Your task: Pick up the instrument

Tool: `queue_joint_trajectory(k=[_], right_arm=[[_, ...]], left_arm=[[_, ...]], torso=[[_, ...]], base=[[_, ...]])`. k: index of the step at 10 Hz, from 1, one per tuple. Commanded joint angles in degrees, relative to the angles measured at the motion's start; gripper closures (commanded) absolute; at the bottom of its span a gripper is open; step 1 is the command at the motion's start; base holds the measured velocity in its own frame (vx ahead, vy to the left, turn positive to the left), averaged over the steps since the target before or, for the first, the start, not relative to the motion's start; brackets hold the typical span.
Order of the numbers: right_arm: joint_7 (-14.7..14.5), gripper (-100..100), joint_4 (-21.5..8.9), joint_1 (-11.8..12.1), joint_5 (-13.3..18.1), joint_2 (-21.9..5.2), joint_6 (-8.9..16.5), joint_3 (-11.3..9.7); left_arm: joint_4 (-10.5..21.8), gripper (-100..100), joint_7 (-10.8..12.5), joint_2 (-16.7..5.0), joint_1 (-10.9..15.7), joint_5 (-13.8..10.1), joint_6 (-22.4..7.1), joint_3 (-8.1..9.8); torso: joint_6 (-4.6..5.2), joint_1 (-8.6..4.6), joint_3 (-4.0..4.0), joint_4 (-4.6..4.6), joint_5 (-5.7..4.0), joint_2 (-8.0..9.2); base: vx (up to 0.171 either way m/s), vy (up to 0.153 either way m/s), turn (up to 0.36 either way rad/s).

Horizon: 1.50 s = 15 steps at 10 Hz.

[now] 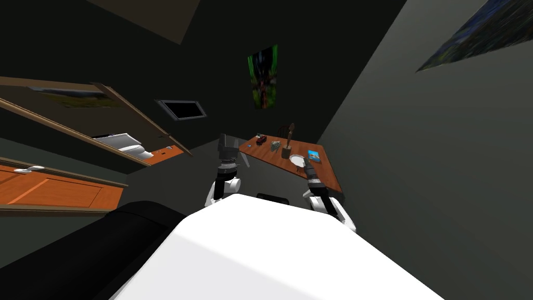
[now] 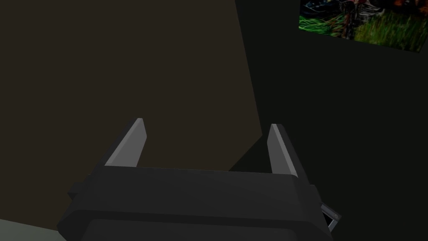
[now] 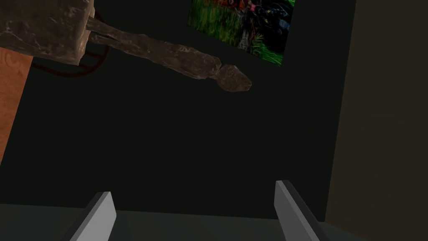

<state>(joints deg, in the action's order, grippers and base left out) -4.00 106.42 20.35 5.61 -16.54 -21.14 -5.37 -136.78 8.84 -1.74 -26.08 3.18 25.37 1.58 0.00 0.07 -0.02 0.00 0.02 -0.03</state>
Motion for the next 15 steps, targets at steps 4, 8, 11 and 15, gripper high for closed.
queue_joint_trajectory(k=[4, 8, 11, 15], right_arm=[[-1.05, -100, -7.27, -1.03, 0.82, -3.9, 3.7, -0.43], [-2.36, -100, -13.6, -1.96, 1.87, -6.92, 7.4, -1.16], [-3.69, -100, -20.03, -2.71, 3.0, -9.94, 11.03, -1.91], [-4.56, -100, -23.84, -3.04, 3.77, -12.03, 13.37, -2.36]], left_arm=[[0.0, 0, 0.0, 0.0, 0.0, 0.0, 0.0, 0.0], [0.0, 0, 0.0, 0.0, 0.0, 0.0, 0.0, 0.0], [0.0, 0, 0.0, 0.0, -0.01, 0.0, 0.0, 0.0], [0.0, 0, 0.0, 0.0, 0.0, 0.0, 0.0, 0.0]], torso=[[-0.01, 0.08, -0.06, -0.03, 0.01, -0.1], [0.01, 0.1, -0.08, -0.03, 0.03, -0.13], [-0.01, 0.24, -0.13, -0.05, 0.05, -0.23], [0.0, 0.1, -0.1, -0.04, 0.03, -0.16]], base=[[0.024, 0.04, 0.039], [0.04, 0.053, 0.042], [0.069, 0.086, 0.074], [0.057, 0.05, 0.035]])
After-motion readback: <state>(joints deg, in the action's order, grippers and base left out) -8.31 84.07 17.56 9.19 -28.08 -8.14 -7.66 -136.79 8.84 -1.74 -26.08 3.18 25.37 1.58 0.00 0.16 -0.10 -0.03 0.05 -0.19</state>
